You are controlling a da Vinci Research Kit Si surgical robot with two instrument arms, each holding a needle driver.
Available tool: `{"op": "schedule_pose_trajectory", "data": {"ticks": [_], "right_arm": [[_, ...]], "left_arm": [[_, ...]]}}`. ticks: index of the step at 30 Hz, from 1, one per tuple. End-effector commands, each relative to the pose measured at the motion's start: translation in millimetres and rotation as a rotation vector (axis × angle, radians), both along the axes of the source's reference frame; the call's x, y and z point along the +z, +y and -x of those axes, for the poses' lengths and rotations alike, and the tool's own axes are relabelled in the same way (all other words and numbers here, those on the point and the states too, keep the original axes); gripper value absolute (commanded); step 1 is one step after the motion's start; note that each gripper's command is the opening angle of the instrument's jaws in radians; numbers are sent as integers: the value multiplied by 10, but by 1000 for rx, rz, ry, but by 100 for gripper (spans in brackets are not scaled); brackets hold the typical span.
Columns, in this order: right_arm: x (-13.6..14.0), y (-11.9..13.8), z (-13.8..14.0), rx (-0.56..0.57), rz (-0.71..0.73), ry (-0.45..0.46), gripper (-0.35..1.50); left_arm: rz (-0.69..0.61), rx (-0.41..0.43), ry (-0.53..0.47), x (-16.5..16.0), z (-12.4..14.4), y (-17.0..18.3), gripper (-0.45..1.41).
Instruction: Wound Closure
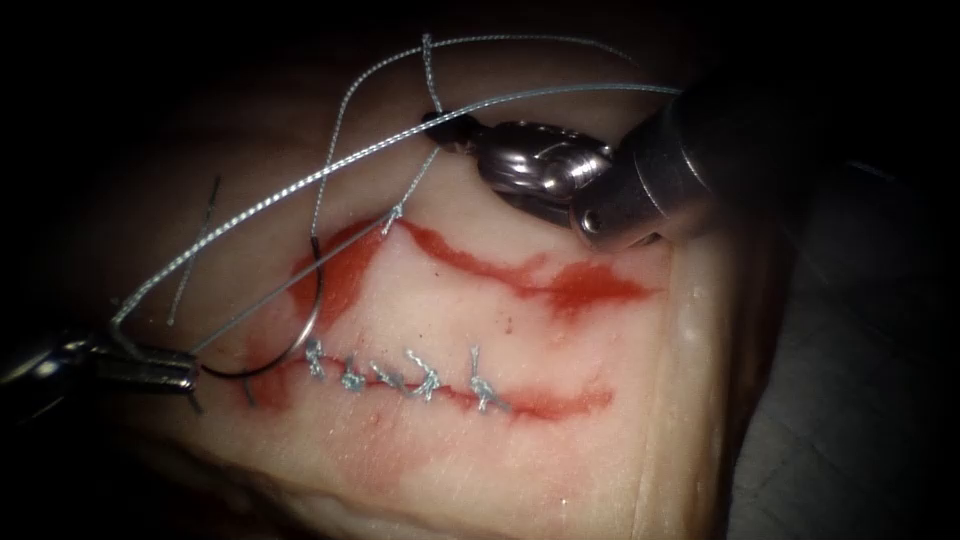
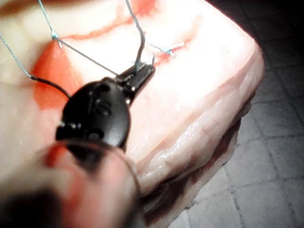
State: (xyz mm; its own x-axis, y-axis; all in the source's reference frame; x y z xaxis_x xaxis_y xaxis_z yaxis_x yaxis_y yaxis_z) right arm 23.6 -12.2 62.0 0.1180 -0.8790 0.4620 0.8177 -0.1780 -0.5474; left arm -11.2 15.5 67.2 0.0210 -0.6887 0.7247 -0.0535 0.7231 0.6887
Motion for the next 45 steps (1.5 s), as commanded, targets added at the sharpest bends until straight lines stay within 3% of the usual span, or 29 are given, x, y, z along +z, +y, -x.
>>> {"op": "schedule_pose_trajectory", "data": {"ticks": [1,2,4,5,6,7,8,13,16,17,19,22,26,28,30,33,37,41,42,43,45], "right_arm": [[-3,-2,-10,-24,44,1,49],[-9,-2,-11,-18,71,14,68],[-17,-5,-9,-10,100,47,63],[-17,-5,-9,-10,100,47,63],[-21,-7,-9,-6,111,59,69],[-24,-9,-8,-4,117,67,83],[-31,-11,-8,-13,134,72,126],[-40,-18,-3,-13,166,114,131],[-45,-25,1,-31,206,123,110],[-46,-27,0,-37,209,122,93],[-46,-27,-2,-84,206,166,116],[-45,-27,-2,-117,213,206,120],[-42,-29,-4,-163,301,277,100],[-42,-27,-6,-175,319,290,98],[-37,-18,-13,-254,362,315,88],[-29,-12,-23,-315,377,358,74],[-15,-10,-35,-368,395,395,74],[1,-17,-45,-423,415,432,63],[7,-21,-50,-454,422,454,49],[7,-21,-50,-454,422,454,49],[9,-32,-60,-508,429,501,9]], "left_arm": [[17,-20,-3,2,9,11,-45],[25,-67,3,-5,15,37,-45],[60,-158,37,-13,19,70,-45],[60,-158,37,-13,19,70,-45],[79,-200,47,-17,21,88,-45],[92,-232,53,-19,22,102,-45],[76,-297,61,-23,23,131,-45],[63,-331,65,-25,28,167,-45],[60,-331,57,-20,40,180,-45],[40,-326,37,-15,49,186,-45],[23,-315,20,-8,65,197,-45],[-4,-311,20,-4,73,199,-45],[-57,-245,27,7,84,184,-45],[-63,-225,28,10,87,180,-45],[-103,-159,23,24,96,170,-45],[-131,-124,-2,36,106,164,-45],[-171,-84,-32,46,112,162,-45],[-226,-59,-57,48,116,163,-45],[-230,-64,-79,48,118,164,-45],[-230,-64,-79,48,118,164,-45],[-233,-66,-108,53,121,168,-45]]}}
